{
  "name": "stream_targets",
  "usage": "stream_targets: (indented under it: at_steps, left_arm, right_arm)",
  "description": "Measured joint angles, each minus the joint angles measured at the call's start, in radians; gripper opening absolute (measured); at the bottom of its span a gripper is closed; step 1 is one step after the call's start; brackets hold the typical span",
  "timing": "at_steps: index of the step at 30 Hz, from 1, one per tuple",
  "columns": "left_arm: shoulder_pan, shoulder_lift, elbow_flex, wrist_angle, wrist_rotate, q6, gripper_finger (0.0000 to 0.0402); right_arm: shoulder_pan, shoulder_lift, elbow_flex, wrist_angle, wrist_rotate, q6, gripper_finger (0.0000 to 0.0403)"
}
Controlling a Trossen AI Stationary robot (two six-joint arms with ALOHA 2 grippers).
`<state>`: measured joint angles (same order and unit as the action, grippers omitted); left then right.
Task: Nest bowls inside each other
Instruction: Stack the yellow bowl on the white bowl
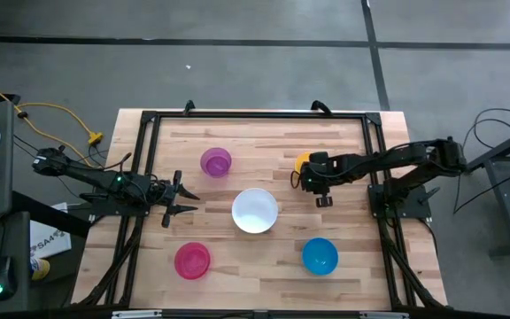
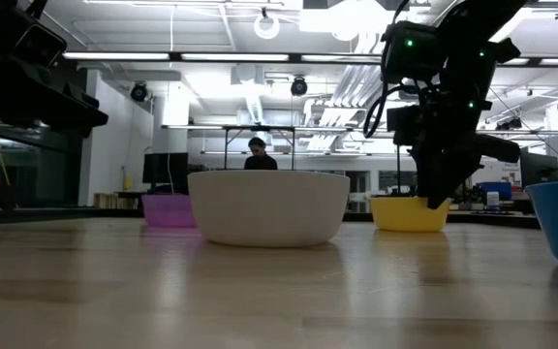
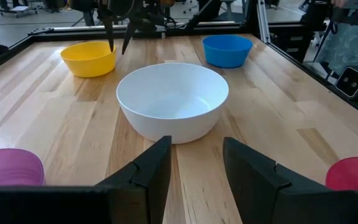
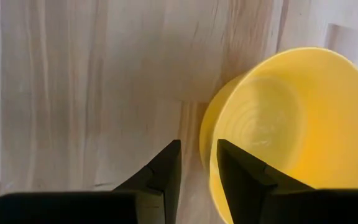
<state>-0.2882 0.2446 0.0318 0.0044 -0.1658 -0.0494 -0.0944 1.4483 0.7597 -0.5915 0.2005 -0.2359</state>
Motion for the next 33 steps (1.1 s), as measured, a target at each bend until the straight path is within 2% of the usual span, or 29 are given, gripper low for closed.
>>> stream_targets:
  at_steps: [14,28,33]
  left_arm:
    - [0.0,0.0,0.0,0.0,0.0,0.0,0.0145]
    - [0.0,0.0,0.0,0.0,0.0,0.0,0.0145]
    - [0.0,0.0,0.0,0.0,0.0,0.0,0.0145]
  right_arm:
    - [0.0,0.0,0.0,-0.002,-0.001,0.003,0.001]
    - [0.0,0.0,0.0,-0.004,-0.008,0.003,0.0004]
    - [0.001,0.0,0.061,-0.093,0.018,0.003,0.0004]
